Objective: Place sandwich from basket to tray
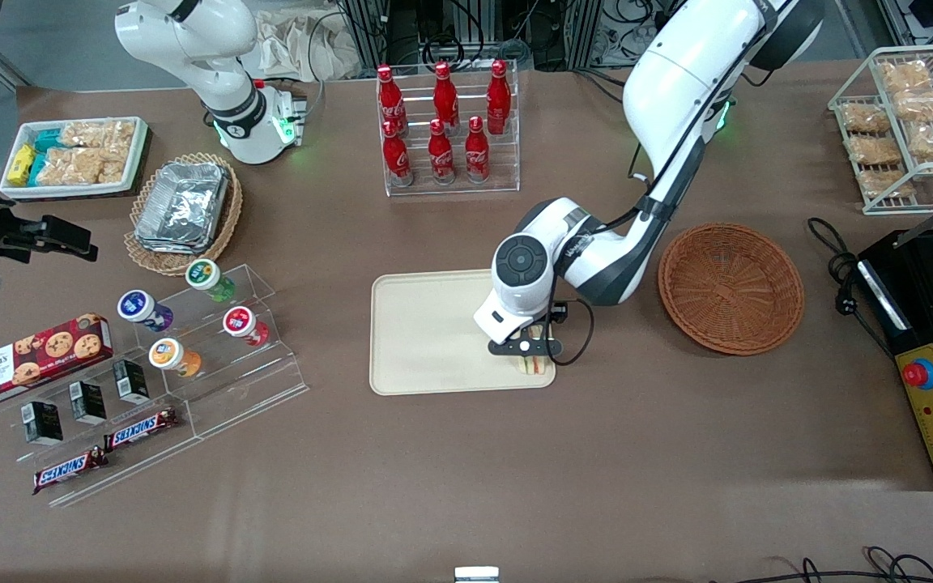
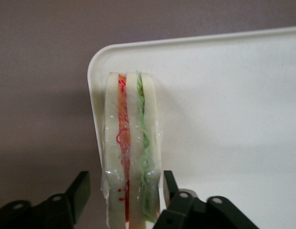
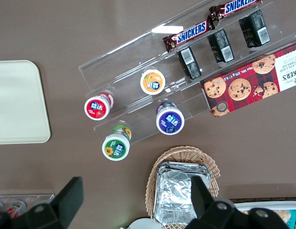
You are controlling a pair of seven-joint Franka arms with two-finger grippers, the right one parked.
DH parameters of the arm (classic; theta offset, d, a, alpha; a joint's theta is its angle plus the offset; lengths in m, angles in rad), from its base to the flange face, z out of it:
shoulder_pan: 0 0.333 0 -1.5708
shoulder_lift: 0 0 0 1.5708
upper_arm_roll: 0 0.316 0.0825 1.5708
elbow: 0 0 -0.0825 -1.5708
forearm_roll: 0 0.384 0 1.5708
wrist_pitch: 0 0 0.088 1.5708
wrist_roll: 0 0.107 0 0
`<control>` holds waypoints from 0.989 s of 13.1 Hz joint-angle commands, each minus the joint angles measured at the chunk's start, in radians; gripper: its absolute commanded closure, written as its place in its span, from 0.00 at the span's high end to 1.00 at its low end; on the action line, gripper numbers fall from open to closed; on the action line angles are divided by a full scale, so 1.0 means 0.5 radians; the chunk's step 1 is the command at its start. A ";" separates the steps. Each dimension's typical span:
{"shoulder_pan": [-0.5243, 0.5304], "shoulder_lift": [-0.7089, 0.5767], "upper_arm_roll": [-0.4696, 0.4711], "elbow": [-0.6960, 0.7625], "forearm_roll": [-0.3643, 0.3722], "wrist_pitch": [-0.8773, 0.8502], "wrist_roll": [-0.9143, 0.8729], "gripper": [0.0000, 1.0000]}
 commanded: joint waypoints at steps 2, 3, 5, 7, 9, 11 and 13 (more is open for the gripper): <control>-0.006 -0.072 0.020 0.029 -0.002 -0.020 -0.123 1.00; 0.003 -0.115 0.020 0.029 -0.002 -0.045 -0.117 1.00; 0.009 -0.210 0.032 0.059 0.005 -0.127 -0.114 1.00; 0.052 -0.347 0.069 0.111 -0.002 -0.296 -0.141 1.00; 0.134 -0.461 0.072 0.218 -0.005 -0.419 -0.151 1.00; 0.321 -0.514 0.060 0.329 -0.041 -0.474 -0.126 1.00; 0.334 -0.578 0.075 0.400 -0.054 -0.511 -0.160 1.00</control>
